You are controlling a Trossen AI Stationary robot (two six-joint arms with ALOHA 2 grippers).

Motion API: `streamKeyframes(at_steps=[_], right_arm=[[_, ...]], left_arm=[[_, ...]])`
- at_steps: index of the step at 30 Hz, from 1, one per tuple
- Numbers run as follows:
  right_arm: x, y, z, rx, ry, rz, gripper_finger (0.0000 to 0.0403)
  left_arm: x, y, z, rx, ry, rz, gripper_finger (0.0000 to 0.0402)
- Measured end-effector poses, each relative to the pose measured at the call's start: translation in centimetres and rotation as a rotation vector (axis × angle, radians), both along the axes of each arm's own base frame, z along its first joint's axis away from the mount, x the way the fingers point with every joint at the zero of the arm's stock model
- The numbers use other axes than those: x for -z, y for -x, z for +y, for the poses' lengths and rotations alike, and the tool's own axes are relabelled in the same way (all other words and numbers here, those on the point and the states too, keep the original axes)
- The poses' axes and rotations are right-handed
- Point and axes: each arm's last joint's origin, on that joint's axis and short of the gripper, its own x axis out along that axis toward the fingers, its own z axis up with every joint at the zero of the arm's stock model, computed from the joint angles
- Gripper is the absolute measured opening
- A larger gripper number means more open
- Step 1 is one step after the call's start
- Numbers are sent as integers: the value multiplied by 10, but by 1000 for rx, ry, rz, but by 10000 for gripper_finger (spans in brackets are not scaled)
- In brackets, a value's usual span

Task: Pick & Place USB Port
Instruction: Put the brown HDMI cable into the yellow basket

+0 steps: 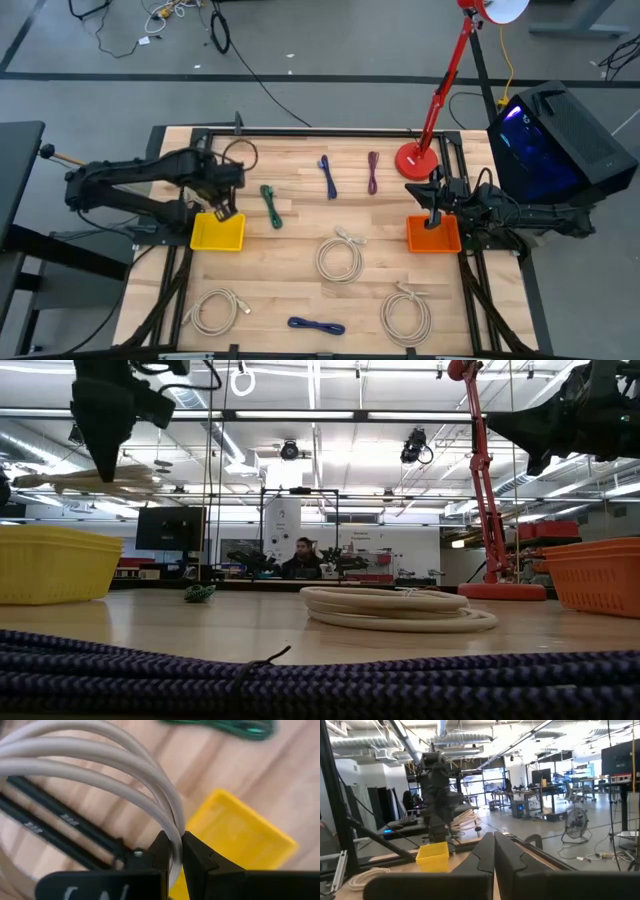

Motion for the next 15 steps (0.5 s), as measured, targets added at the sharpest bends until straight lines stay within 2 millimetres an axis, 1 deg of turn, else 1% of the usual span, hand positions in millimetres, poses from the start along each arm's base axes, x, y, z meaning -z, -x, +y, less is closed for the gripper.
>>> streamKeyframes(at_steps=[7,11,15], right_arm=[[0,0,0,-1,0,0,6],[0,0,0,0,-1,1,6],[0,0,0,0,-1,5,6]], left_arm=[[12,-17,-25,38,46,52,28],[19,-28,-38,79,111,53,28],[27,-33,-48,83,146,124,28]])
